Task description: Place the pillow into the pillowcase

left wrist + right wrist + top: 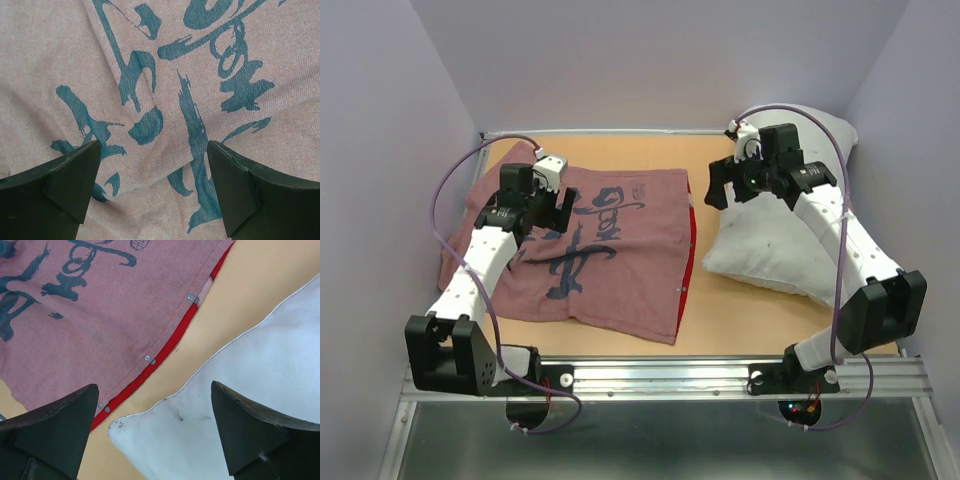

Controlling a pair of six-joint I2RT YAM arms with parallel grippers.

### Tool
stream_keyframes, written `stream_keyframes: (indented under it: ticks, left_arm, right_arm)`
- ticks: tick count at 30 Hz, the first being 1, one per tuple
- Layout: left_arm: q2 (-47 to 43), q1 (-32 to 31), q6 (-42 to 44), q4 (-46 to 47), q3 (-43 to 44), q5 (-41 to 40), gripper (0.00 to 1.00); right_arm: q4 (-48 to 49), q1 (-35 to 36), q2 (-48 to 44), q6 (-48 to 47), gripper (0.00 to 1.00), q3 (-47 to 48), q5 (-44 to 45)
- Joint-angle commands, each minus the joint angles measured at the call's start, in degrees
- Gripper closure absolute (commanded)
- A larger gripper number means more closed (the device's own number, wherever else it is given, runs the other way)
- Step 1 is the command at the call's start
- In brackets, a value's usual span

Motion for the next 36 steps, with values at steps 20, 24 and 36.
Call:
stream_keyframes:
  ticks: [20, 24, 36]
  left_arm:
    - [31.01, 0.04, -1.94, 3.9, 15.53, -14.0, 0.22]
    - [38.13, 3.38, -2.64, 2.76, 20.97, -16.03, 0.65]
    - [50.54, 13.31, 3.5, 0.3, 41.81, -19.9, 0.67]
  right_arm:
    - [0.57, 11.08, 30.62, 2.15, 0.07, 16.56, -0.14]
    - [0.48, 10.99, 33.88, 2.77, 0.09, 18.22, 0.03]
    - [0.48, 11.08, 33.36, 5.23, 0.28, 20.69, 0.91]
